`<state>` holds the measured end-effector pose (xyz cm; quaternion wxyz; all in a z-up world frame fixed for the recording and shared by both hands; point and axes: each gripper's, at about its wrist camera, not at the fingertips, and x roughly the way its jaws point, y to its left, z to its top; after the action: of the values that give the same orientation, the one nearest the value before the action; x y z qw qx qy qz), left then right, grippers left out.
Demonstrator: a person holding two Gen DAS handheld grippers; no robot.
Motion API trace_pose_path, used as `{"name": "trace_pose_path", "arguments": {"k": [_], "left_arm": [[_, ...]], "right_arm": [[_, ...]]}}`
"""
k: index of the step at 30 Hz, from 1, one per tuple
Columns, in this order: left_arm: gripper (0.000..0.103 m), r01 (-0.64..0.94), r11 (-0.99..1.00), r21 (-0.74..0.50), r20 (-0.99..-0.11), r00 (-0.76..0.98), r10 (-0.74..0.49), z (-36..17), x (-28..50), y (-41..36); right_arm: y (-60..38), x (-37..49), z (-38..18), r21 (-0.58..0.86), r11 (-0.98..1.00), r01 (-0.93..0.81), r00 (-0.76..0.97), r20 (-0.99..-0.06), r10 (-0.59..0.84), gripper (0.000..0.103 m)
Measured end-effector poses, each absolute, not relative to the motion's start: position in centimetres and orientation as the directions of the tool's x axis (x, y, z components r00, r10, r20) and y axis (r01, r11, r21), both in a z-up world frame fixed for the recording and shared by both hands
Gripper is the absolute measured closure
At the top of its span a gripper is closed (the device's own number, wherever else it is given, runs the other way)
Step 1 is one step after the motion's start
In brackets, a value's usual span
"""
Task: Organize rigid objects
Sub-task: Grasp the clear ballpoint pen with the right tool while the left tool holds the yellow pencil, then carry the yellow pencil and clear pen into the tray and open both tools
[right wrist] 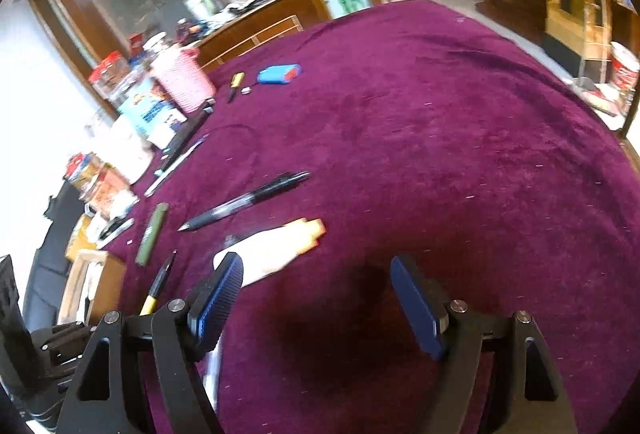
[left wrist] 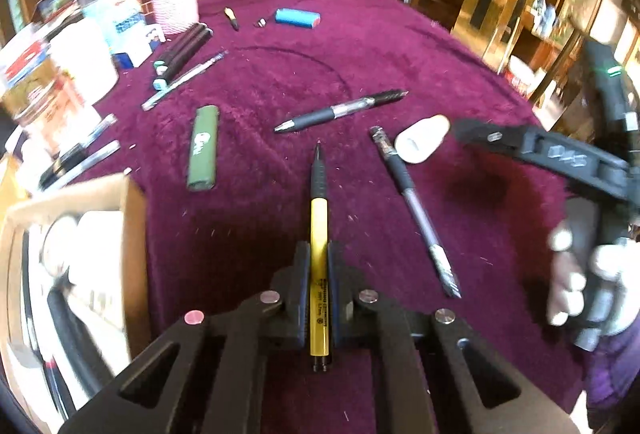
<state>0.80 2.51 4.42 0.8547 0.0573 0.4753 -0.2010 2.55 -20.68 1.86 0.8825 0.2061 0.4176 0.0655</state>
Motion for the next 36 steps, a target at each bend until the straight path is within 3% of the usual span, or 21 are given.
{"name": "trace_pose_path", "arguments": {"k": [10, 14, 20, 23, 25, 27, 36], "left_arm": [[0.095, 0.294, 0.92, -0.257, -0.723, 0.574, -0.385, 9.3, -8.1, 9.7], [0.095, 0.23, 0.925, -0.302, -0.69, 0.617, -0.379, 10.0, -10.7, 13.9], [0.095, 0.148, 0.936, -0.321, -0.667, 0.666, -0.334, 10.0, -13.0, 19.1], [0.095, 0.112, 0.934, -0.339, -0.659, 0.68, -0.32, 9.6, -13.9, 21.1], [0.095, 0.088, 0.935, -0.344, -0.654, 0.692, -0.306, 9.3, -14.5, 22.2], [0.095, 0.071, 0.932, -0.356, -0.649, 0.698, -0.301, 9.0, -15.0, 23.2], [0.095, -0.024, 0.911, -0.412, -0.655, 0.703, -0.278, 7.1, -15.5, 27.1]], "right_arm": [[-18.5, 2.5, 1.3, 0.474, 0.878, -0.064, 0.597, -0.687, 0.414, 0.027], [-16.3, 2.4, 1.4, 0.417, 0.905, -0.08, 0.561, -0.732, 0.386, 0.054], [-11.7, 2.7, 1.7, 0.206, 0.974, -0.088, 0.544, -0.809, 0.221, 0.058], [-10.1, 2.8, 1.6, 0.087, 0.992, -0.089, 0.554, -0.824, 0.122, 0.073], [-8.7, 2.3, 1.5, 0.011, 0.992, -0.127, 0.572, -0.816, 0.082, 0.091], [-8.4, 2.0, 1.5, 0.0, 0.991, -0.137, 0.574, -0.815, 0.079, 0.093], [-9.1, -1.2, 3.4, 0.269, 0.952, -0.146, 0.565, -0.768, 0.303, 0.093]]}}
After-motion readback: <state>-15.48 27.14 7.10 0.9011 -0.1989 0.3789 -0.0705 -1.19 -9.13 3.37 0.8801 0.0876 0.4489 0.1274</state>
